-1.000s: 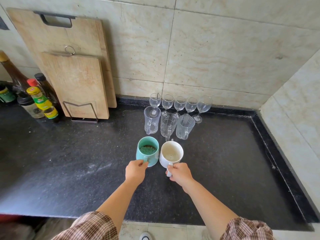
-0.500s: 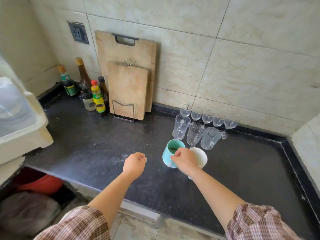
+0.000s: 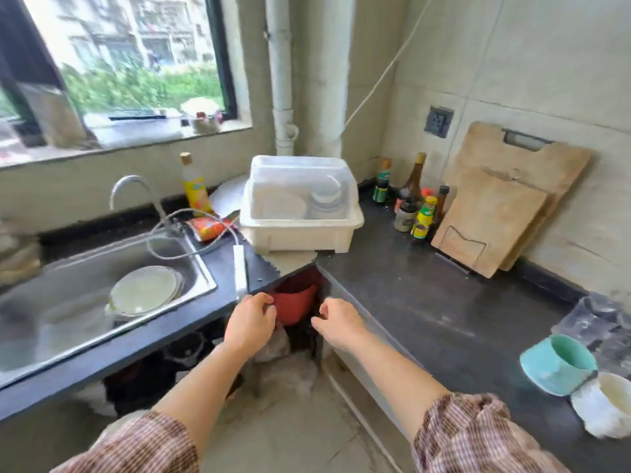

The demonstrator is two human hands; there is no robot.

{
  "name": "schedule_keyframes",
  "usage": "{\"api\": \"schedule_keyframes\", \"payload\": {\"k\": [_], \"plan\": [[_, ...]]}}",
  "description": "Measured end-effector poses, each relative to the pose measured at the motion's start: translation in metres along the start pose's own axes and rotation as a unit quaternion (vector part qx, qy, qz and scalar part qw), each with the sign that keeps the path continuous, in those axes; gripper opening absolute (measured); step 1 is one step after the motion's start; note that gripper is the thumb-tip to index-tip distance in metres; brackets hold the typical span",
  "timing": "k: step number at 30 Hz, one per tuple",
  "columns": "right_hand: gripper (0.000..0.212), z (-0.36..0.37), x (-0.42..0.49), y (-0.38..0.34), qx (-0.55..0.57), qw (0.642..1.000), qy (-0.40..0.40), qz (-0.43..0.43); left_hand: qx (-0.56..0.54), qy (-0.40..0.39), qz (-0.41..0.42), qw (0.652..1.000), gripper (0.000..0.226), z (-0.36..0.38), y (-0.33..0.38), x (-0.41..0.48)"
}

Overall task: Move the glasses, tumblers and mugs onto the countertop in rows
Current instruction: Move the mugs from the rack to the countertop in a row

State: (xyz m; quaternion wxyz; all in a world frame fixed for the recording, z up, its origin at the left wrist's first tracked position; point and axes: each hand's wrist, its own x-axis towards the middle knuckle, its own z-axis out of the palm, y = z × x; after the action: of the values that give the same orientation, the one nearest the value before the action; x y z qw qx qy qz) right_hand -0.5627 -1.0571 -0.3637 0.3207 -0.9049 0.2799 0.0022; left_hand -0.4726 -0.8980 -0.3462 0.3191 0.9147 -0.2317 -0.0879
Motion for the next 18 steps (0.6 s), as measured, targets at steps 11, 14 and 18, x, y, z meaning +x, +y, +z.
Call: {"api": "schedule_keyframes", "payload": {"k": [11,14,18], "plan": [[0.038,0.13,0.0,-0.257,-0.141,0.951,-0.113,-0.25,0.095,0.142,-0.19,0.967,0.034,-0.198,-0.194,-0.062],[0.043,0.154,0.008,-0.326,-0.146,0.933,-0.125,-0.304,0.119,0.18,-0.219,0.952,0.034,-0.247,-0.236,-0.067],[0.046,0.191,0.021,-0.414,-0.165,0.903,-0.117,-0.378,0.132,0.205,-0.254,0.936,0.035,-0.307,-0.29,-0.07]]}}
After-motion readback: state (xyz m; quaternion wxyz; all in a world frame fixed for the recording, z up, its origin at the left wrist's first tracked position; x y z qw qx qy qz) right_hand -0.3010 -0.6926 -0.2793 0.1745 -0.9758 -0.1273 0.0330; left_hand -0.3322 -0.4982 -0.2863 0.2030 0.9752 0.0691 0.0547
